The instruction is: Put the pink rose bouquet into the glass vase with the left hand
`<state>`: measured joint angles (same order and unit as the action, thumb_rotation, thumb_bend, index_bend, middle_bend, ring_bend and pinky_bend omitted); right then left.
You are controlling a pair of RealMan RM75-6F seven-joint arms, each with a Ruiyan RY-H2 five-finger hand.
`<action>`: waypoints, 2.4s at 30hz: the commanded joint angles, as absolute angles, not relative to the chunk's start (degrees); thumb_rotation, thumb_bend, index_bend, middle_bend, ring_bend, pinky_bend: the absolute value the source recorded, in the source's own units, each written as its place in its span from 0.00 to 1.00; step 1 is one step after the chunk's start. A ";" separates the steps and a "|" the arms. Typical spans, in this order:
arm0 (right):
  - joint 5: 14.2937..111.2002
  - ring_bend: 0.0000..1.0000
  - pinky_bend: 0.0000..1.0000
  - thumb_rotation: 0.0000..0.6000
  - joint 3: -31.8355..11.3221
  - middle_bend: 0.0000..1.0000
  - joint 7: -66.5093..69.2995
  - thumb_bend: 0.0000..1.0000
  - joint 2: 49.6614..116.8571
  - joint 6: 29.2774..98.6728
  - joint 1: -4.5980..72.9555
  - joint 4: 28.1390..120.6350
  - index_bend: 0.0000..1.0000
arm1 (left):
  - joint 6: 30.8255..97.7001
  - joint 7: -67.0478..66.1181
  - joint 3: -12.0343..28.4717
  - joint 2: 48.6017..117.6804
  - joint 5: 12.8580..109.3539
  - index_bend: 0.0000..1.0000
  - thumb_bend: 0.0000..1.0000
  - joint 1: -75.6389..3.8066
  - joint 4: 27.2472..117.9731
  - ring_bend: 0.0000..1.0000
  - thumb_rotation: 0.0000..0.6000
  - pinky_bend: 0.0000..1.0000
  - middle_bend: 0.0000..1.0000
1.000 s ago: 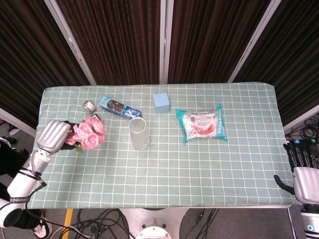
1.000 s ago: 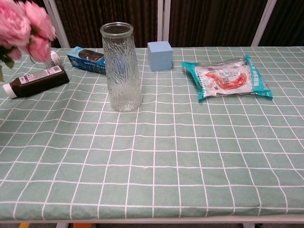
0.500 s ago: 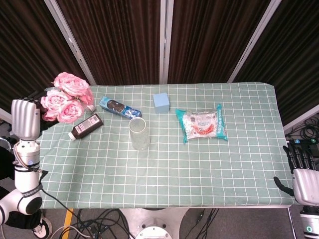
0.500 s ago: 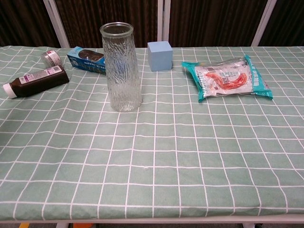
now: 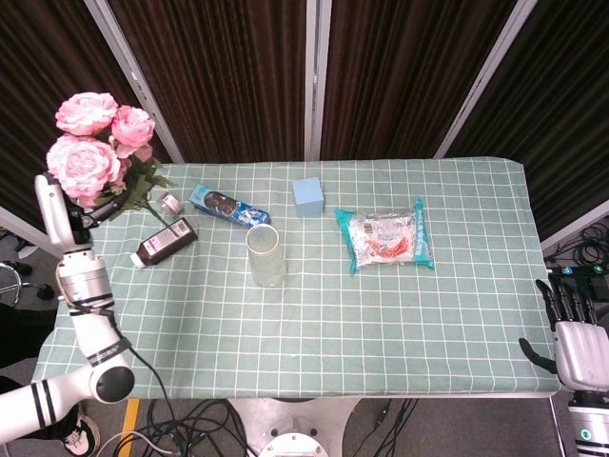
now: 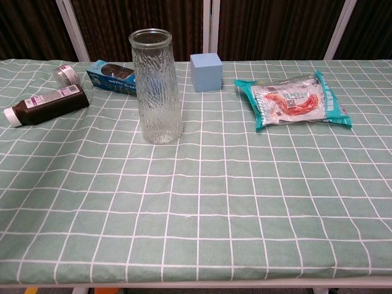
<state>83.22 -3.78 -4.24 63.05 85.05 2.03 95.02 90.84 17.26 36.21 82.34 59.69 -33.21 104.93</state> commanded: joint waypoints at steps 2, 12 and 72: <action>82.71 0.00 0.00 1.00 -3.87 0.00 -4.00 0.15 63.14 84.58 2.14 94.79 0.00 | 88.58 18.62 37.88 86.88 58.30 0.64 0.24 -36.99 104.53 0.61 1.00 0.73 0.65; 82.37 0.00 0.00 1.00 -3.64 0.00 -2.49 0.15 62.54 84.28 1.81 94.50 0.00 | 86.65 20.02 36.34 95.77 60.00 0.64 0.24 -42.31 96.72 0.61 1.00 0.73 0.65; 80.29 0.00 0.00 1.00 -4.79 0.00 -1.01 0.15 63.49 81.64 3.34 92.48 0.00 | 84.29 44.37 22.83 96.16 78.32 0.03 0.03 -35.00 75.23 0.08 1.00 0.21 0.04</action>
<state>80.26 -4.80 -1.04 63.50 81.61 3.34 92.50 83.38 45.37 22.77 97.79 78.63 -36.43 74.30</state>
